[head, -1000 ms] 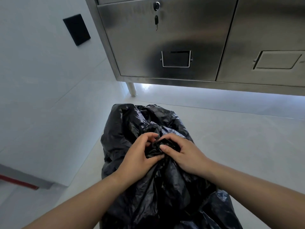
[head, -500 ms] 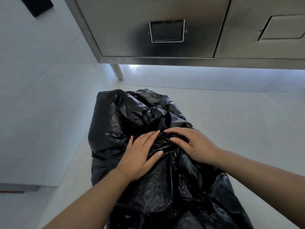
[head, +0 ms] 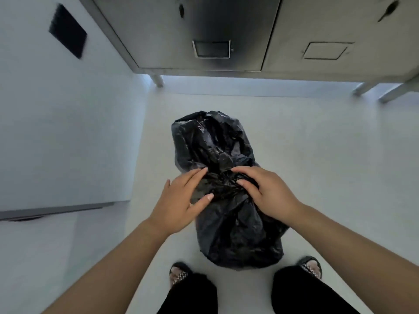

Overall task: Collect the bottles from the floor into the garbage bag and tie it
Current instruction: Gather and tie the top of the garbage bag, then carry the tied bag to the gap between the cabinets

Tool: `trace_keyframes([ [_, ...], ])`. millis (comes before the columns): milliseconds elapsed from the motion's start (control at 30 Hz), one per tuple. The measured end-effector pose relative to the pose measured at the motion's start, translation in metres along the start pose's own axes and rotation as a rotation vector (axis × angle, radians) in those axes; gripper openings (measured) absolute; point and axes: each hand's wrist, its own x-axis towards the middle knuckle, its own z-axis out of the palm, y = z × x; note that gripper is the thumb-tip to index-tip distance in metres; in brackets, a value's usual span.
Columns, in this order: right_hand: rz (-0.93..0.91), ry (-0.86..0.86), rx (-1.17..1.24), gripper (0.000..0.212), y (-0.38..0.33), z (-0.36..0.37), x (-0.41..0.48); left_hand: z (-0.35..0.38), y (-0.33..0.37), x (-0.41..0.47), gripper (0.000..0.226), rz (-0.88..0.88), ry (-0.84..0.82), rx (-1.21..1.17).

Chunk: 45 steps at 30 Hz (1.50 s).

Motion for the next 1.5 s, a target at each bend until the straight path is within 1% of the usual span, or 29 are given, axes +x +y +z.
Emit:
trace_keyframes([
  [67, 0.037, 0.003, -0.016, 0.031, -0.045, -0.034, -0.021, -0.044, 0.032, -0.030, 0.065, 0.009, 0.002, 0.028],
  [200, 0.116, 0.073, -0.011, 0.030, -0.137, -0.107, -0.066, -0.132, 0.098, -0.084, 0.064, 0.030, 0.001, 0.044],
  [333, 0.163, 0.181, -0.044, 0.029, -0.212, -0.176, -0.113, -0.208, 0.164, -0.124, 0.068, 0.116, 0.026, 0.066],
  [467, 0.250, 0.297, -0.087, 0.029, -0.255, -0.228, -0.167, -0.264, 0.217, -0.155, 0.070, 0.216, 0.038, 0.041],
  [600, 0.359, 0.432, -0.074, 0.029, -0.279, -0.263, -0.218, -0.295, 0.256, -0.169, 0.063, 0.322, 0.055, 0.083],
  [667, 0.386, 0.537, -0.047, 0.028, -0.288, -0.282, -0.237, -0.305, 0.277, -0.169, 0.064, 0.374, 0.055, 0.106],
  [767, 0.413, 0.671, -0.025, 0.027, -0.296, -0.307, -0.260, -0.313, 0.310, -0.166, 0.065, 0.441, 0.031, 0.134],
  [900, 0.416, 0.766, 0.005, 0.027, -0.294, -0.342, -0.288, -0.313, 0.365, -0.155, 0.065, 0.536, 0.032, 0.172],
  [1000, 0.408, 0.795, 0.038, 0.028, -0.283, -0.371, -0.309, -0.308, 0.413, -0.145, 0.064, 0.586, 0.049, 0.178],
  [1233, 0.430, 0.789, 0.077, 0.028, -0.239, -0.436, -0.374, -0.271, 0.530, -0.119, 0.065, 0.672, 0.008, 0.218],
  [1367, 0.445, 0.871, 0.117, 0.027, -0.215, -0.459, -0.417, -0.238, 0.595, -0.109, 0.068, 0.739, -0.020, 0.200],
  [1500, 0.448, 0.959, 0.157, 0.028, -0.194, -0.481, -0.446, -0.209, 0.653, -0.100, 0.072, 0.823, -0.085, 0.217],
])
